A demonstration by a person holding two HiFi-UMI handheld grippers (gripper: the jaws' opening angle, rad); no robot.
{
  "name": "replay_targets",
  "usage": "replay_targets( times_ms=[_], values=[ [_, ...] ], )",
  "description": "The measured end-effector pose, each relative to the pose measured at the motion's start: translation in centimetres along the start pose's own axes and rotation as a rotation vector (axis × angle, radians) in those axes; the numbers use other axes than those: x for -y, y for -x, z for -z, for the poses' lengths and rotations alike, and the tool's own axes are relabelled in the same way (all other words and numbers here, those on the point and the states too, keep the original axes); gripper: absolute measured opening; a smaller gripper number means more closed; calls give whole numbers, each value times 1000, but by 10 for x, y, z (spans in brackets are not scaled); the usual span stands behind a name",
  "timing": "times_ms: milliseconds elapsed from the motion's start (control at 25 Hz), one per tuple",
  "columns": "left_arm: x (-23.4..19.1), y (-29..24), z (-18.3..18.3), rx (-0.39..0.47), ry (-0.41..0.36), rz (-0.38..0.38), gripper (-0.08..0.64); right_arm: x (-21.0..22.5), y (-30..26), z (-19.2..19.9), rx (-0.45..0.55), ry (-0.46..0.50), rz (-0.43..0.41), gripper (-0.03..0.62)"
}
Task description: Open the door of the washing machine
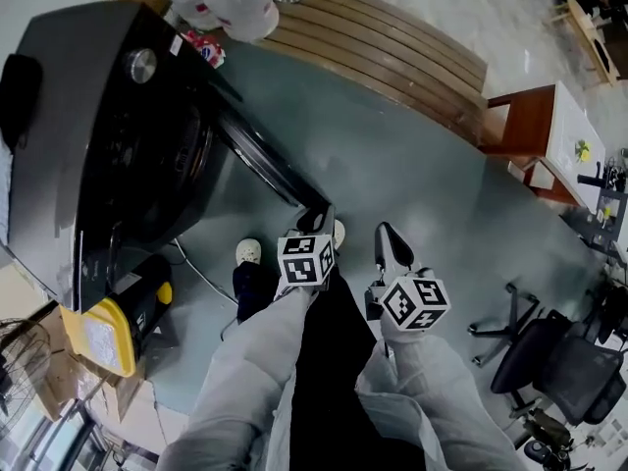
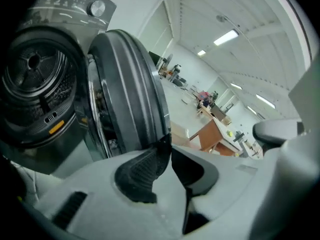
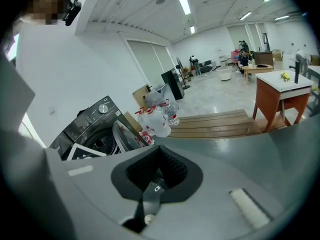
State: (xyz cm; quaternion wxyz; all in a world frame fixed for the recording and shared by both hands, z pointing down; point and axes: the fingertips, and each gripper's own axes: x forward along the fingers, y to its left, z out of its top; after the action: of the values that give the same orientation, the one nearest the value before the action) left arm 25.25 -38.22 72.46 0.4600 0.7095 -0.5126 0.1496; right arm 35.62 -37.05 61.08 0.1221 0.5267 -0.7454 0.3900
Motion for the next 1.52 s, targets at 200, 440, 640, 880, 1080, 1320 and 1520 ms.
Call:
replay_targets(
  times_ms=[200,440,640,880,1080,1320,1520],
  values=[
    [27,-43,-29,32,158,18,94,46,5,-26,13,-23,19,9],
    [48,-77,-53,57,238,18,89,83,3,-51,22,-42,38,9],
    [60,-96,-68,49,235,43,74,94,-3,-68,26,-52,43,9],
    [61,-112,-82,34,166,8,-3,97,-9,-79,31,-35,26,9],
    [69,-112,-89,33,95,46,84,103,-4,-79,35,-30,12,9],
    [75,-62,-75,25,35,82,97,92,1,-77,37,6,-37,9],
    [54,13,-71,61,-57,64,101,53,-1,-85,60,49,-115,9]
  ],
)
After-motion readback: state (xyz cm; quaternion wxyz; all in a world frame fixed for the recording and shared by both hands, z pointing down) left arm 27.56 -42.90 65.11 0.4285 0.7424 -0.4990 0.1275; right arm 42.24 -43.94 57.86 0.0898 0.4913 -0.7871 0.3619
